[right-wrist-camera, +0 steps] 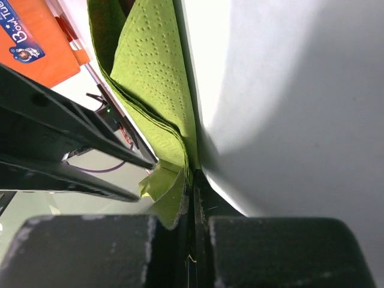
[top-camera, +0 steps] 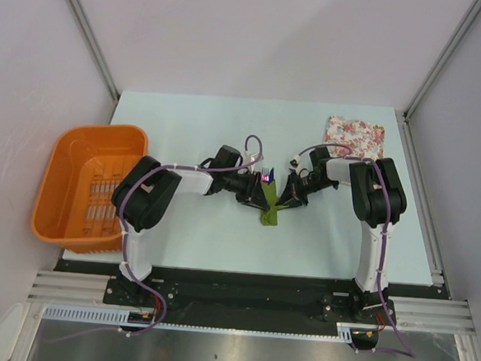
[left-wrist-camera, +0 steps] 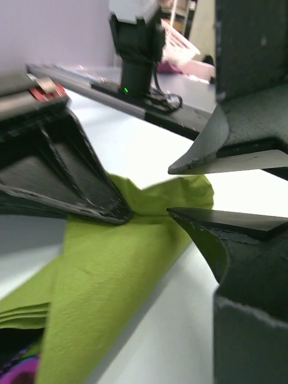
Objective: Place the utensils on the paper napkin and roll it up
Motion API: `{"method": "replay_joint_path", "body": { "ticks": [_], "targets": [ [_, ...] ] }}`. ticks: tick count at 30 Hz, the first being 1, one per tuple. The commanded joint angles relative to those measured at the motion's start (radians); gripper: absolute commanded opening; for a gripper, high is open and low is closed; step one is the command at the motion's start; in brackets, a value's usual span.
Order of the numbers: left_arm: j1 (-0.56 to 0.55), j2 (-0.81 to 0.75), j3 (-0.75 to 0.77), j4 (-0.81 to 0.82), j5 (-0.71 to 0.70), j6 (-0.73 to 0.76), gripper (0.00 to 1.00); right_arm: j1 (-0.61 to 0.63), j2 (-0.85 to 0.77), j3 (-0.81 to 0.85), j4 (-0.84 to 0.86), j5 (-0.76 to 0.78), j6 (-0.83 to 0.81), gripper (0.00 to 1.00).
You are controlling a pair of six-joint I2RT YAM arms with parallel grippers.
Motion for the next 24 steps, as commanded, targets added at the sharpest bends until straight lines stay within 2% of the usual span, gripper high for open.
{"method": "replay_joint_path", "body": {
  "ticks": [1,10,14,15,17,19,22,24],
  "targets": [
    [0.001,-0.038,-0.008,0.153,0.055,-0.120,0.33,-0.013,0.017,-0.013,0.021,0.062,-0.034,0.00],
    [-0.014,0.012,-0.078,0.288,0.081,-0.250,0.24,-0.024,0.014,-0.034,0.036,0.057,-0.042,0.00],
    [-0.025,0.023,-0.092,0.366,0.104,-0.324,0.23,-0.025,0.018,-0.036,0.043,0.057,-0.042,0.00],
    [-0.022,0.018,-0.089,0.347,0.098,-0.321,0.25,-0.025,0.018,-0.036,0.043,0.057,-0.041,0.00],
    [-0.008,-0.014,-0.075,0.305,0.061,-0.275,0.39,-0.025,0.017,-0.034,0.044,0.056,-0.039,0.00],
    [-0.001,-0.052,-0.046,0.202,0.014,-0.214,0.45,-0.025,0.015,-0.034,0.044,0.054,-0.038,0.00],
    [-0.008,-0.113,0.014,0.058,-0.081,-0.076,0.47,-0.025,0.017,-0.036,0.050,0.053,-0.034,0.00],
    [-0.034,-0.123,0.082,-0.088,-0.158,0.073,0.46,-0.025,0.018,-0.039,0.050,0.050,-0.033,0.00]
  ]
}}
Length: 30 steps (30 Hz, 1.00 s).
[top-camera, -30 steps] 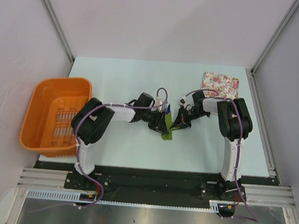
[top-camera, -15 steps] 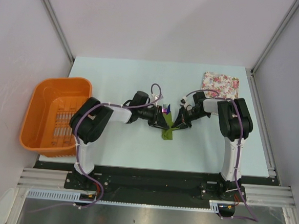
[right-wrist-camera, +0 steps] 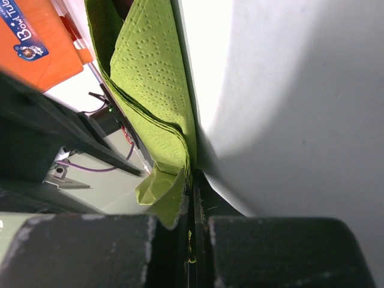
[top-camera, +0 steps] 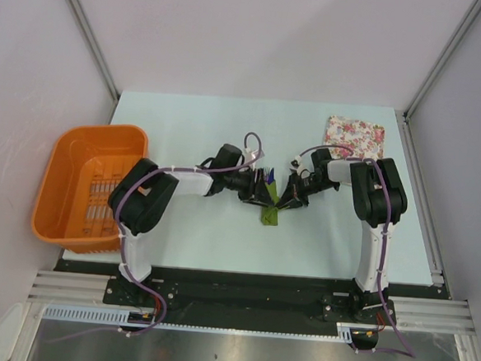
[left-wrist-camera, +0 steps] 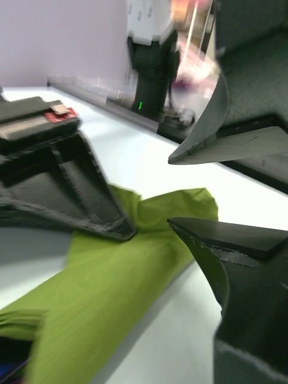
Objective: Place the utensils on the paper napkin and roll it up
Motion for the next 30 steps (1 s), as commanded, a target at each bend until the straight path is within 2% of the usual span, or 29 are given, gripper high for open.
{"method": "replay_joint_path", "body": {
  "ticks": [1,2,7,15,25,30],
  "targets": [
    [-0.032,-0.095,0.153,-0.257,-0.158,0.334,0.45,-0.014,0.018,-0.017,0.019,0.066,-0.027,0.00],
    [-0.058,-0.096,0.171,-0.301,-0.230,0.379,0.45,-0.011,0.017,-0.017,0.019,0.066,-0.026,0.00],
    [-0.137,-0.104,0.237,-0.426,-0.327,0.557,0.44,-0.014,0.017,-0.018,0.022,0.064,-0.024,0.00],
    [-0.190,-0.068,0.305,-0.528,-0.441,0.674,0.45,-0.011,0.017,-0.023,0.029,0.062,-0.013,0.00],
    [-0.210,-0.068,0.283,-0.541,-0.478,0.688,0.39,-0.010,0.012,-0.032,0.034,0.064,-0.010,0.00],
    [-0.213,-0.049,0.302,-0.535,-0.447,0.688,0.35,-0.010,0.012,-0.037,0.040,0.064,-0.007,0.00]
  ]
}}
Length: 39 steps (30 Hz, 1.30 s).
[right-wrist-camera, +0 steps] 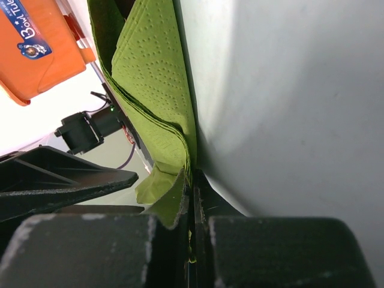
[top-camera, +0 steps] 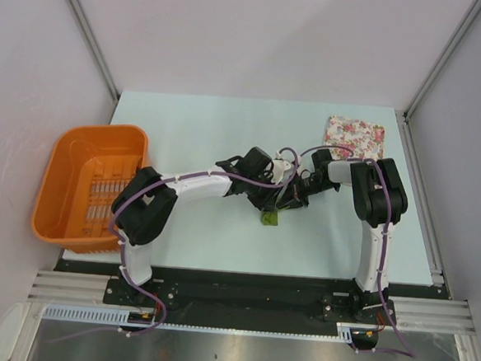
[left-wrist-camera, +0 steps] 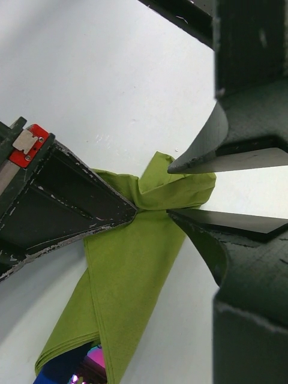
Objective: Place the utensils on the paper napkin and roll it up
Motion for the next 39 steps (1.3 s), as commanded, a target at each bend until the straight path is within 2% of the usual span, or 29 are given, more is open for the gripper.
{"method": "replay_joint_path", "body": {
  "ticks": [1,10,14,21,39],
  "targets": [
    [-0.009,0.017,0.044,0.002,0.020,0.027,0.34,-0.007,0.010,-0.023,0.016,0.079,-0.008,0.00],
    [-0.015,0.051,0.069,-0.003,0.029,0.032,0.34,-0.004,0.012,-0.023,0.025,0.080,0.001,0.00],
    [-0.015,0.033,0.049,0.014,0.026,0.032,0.17,-0.002,0.010,-0.023,0.025,0.082,0.002,0.00],
    [-0.035,-0.013,0.012,0.048,0.070,0.079,0.00,0.000,0.014,-0.020,0.027,0.080,0.004,0.00],
    [-0.074,0.039,-0.086,0.040,0.118,0.216,0.00,-0.008,0.013,-0.017,0.024,0.079,0.010,0.02]
  ]
}}
